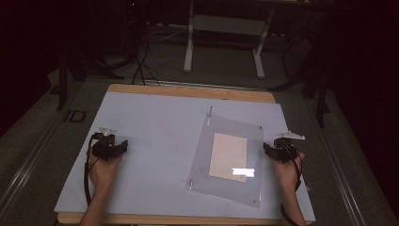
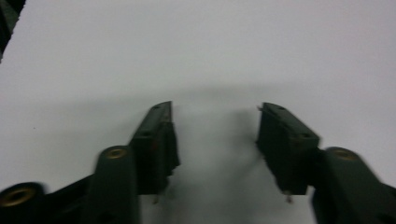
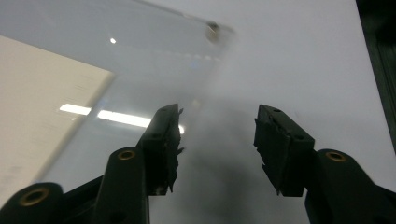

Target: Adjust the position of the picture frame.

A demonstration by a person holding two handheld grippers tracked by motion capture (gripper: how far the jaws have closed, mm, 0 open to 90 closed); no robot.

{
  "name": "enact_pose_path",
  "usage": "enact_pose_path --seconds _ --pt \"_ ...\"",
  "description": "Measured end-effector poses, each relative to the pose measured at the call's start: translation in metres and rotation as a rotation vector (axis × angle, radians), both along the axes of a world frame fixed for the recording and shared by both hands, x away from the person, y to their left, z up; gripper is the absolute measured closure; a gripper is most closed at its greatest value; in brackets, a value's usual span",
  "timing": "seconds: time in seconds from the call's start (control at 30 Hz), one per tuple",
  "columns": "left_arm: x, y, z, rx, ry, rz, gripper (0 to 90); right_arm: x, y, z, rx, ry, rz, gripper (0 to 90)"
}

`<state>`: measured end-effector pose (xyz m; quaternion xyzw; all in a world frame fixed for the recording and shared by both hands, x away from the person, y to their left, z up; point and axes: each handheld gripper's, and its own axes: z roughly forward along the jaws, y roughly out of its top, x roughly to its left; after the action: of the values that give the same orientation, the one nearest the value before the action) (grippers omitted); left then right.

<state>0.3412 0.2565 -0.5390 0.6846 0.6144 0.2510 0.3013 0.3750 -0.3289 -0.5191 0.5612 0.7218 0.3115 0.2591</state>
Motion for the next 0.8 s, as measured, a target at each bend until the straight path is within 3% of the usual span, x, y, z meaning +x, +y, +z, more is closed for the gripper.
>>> enact_pose_path --seconds 0.13,0.27,0.4,0.63,0.8 --pt "-0.007 0.0 0.007 -0.071 -0.063 -0.029 56.5 -0.002 0.012 0.004 -0.01 -0.029 0.095 49.4" --pt "-0.015 -0.002 0.011 -0.113 -0.098 -0.086 61.4 -0.003 0.014 0.005 -0.009 -0.032 0.125 49.0" --pt "-0.015 -0.006 0.01 -0.101 -0.085 -0.127 63.7 -0.002 0.013 0.003 -0.006 -0.029 0.138 49.0" --pt "-0.019 -0.008 0.013 -0.095 -0.109 -0.125 64.6 -0.004 0.017 0.004 -0.021 -0.028 0.156 50.0" --pt "-0.023 -0.01 0.013 -0.134 -0.098 -0.145 63.8 -0.003 0.024 0.009 -0.041 -0.043 0.187 53.0"
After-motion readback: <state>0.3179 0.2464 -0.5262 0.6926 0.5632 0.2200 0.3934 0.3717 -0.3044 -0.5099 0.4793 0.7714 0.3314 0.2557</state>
